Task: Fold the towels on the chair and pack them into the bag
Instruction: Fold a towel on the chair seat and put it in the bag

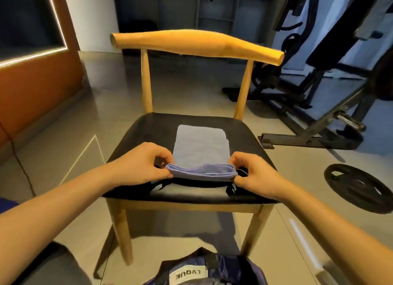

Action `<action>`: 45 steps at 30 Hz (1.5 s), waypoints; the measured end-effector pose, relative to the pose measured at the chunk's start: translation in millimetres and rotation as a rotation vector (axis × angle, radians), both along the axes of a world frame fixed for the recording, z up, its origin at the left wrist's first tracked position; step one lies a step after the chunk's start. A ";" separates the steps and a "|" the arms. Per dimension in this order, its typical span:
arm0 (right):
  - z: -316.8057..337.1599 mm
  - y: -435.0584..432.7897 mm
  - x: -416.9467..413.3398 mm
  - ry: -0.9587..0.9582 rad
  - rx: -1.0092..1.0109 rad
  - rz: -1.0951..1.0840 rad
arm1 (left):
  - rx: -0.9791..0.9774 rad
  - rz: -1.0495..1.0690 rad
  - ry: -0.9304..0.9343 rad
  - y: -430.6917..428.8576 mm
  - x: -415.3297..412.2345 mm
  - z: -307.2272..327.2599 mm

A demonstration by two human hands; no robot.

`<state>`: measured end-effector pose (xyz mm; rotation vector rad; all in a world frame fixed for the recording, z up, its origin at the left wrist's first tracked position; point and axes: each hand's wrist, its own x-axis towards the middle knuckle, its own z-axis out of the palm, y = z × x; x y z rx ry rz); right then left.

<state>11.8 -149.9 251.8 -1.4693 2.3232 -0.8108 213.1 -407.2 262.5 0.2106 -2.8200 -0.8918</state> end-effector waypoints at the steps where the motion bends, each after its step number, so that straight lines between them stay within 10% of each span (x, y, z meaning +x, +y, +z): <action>1: -1.0 1.2 1.7 0.024 0.014 0.014 | -0.009 -0.001 0.000 1.4 0.9 -2.3; 18: -15.1 2.2 17.4 0.341 0.099 0.023 | 0.100 0.110 -0.100 -0.2 -2.8 -23.1; 31: -16.3 -14.3 19.0 -0.028 0.116 -0.363 | 0.126 0.385 -0.164 11.8 -22.9 -24.6; 41: -31.7 -6.7 26.5 0.709 -0.061 -0.006 | -0.339 0.053 0.135 22.0 -12.6 -31.8; 45: -32.8 5.2 22.4 0.725 -0.022 0.104 | -0.361 -0.024 0.071 7.9 -4.9 -30.5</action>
